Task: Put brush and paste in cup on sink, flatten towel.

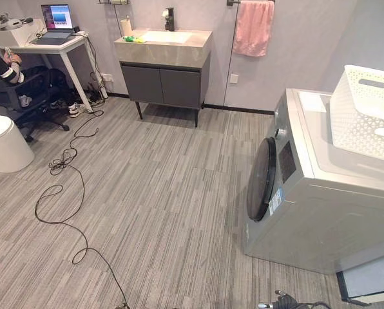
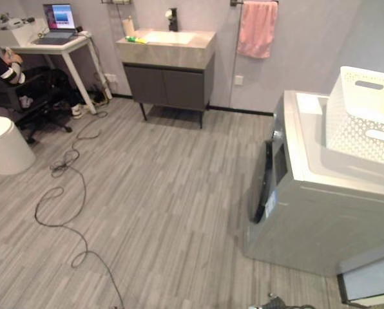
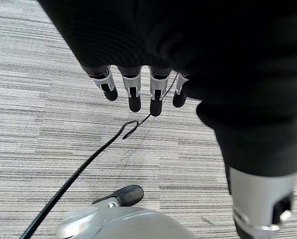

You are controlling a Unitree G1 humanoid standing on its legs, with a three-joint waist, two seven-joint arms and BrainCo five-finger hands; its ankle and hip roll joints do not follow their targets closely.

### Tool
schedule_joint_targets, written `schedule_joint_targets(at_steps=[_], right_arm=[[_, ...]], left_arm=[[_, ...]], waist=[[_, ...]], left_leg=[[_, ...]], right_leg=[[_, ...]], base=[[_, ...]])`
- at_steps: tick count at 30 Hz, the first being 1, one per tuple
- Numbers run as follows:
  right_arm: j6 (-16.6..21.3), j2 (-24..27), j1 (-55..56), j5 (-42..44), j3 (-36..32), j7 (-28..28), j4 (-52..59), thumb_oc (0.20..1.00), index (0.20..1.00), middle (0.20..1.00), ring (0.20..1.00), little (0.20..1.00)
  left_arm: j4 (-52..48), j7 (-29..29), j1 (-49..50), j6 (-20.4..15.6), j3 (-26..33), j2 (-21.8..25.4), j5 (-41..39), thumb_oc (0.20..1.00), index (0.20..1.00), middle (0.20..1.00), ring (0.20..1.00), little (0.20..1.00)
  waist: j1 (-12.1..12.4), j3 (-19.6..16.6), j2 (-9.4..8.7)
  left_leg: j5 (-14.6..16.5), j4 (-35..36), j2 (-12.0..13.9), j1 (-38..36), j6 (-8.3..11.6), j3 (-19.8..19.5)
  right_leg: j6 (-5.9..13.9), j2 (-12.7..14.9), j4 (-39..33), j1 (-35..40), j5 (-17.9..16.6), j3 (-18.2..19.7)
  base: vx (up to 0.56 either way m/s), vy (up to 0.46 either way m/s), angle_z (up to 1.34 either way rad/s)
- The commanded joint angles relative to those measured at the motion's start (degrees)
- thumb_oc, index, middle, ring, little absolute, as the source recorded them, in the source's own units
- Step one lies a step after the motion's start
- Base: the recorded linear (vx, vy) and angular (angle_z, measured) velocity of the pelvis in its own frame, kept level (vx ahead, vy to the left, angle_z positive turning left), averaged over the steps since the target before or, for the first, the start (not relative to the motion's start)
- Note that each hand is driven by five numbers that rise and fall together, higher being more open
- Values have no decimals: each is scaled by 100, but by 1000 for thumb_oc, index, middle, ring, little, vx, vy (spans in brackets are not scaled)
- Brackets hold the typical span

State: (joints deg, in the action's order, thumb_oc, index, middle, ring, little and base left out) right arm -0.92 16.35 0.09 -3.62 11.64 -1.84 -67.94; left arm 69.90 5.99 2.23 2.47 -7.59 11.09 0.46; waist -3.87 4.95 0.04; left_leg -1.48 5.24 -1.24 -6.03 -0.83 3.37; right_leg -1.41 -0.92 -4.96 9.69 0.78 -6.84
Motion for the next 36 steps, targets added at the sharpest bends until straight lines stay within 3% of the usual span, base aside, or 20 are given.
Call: schedule_joint_targets(at_steps=[1,11,36], right_arm=[[97,51,-206,9,155,30,-138,1000,1000,1000,1000,1000],[7,27,-234,-149,146,21,-350,1000,1000,1000,1000,1000],[0,-47,-496,-68,207,47,-189,1000,1000,1000,1000,1000]], left_arm=[[217,-6,-281,-142,-137,91,95,1000,1000,1000,1000,1000],[223,-14,-368,-150,-159,51,57,1000,1000,1000,1000,1000],[96,23,-457,-198,-250,223,224,1000,1000,1000,1000,1000]], waist=[[42,81,-147],[29,129,-148],[129,305,-118]], left_leg=[[491,-409,139,-211,34,296],[555,-540,124,-148,30,326],[659,-560,-141,49,-263,446]], right_leg=[[294,404,251,-152,-71,238],[309,442,178,-139,-112,245],[555,694,767,-646,-150,443]], base=[[0,0,0],[-2,3,0],[10,69,-4]])
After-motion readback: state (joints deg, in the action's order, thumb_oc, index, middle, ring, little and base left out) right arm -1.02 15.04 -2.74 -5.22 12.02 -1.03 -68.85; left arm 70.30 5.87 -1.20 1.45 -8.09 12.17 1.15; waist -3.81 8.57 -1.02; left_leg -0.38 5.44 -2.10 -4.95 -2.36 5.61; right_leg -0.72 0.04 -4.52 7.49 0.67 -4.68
